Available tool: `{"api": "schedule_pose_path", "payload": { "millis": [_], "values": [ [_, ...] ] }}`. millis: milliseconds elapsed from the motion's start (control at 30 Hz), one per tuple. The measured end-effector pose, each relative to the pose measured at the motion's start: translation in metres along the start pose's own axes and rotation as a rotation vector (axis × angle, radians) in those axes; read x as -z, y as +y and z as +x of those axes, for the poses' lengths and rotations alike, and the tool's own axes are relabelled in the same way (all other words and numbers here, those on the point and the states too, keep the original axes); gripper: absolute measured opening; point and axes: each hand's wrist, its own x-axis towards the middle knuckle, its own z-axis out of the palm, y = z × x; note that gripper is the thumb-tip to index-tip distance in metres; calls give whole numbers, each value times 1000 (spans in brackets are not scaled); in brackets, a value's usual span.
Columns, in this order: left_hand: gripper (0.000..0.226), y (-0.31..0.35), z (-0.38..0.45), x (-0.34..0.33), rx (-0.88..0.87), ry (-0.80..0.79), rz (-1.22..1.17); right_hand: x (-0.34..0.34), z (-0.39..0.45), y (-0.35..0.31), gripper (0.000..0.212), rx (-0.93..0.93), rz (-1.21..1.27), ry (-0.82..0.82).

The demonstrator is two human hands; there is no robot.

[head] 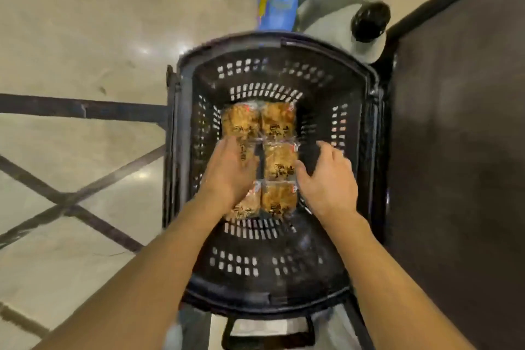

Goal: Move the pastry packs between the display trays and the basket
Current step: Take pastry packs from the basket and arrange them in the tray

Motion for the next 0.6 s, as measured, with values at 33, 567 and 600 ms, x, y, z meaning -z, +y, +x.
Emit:
{"api": "schedule_pose_path", "payload": {
  "millis": [33, 567, 600],
  "values": [
    [44, -16, 30, -22, 50, 34, -29, -29, 29, 3, 67, -19, 32, -16],
    [82, -88, 210, -129, 456, 456, -158, -153, 225, -1, 71, -235, 418, 123],
    [76, -88, 207, -128, 455, 460, -181, -150, 223, 0, 65, -228, 430, 117]
  ]
}}
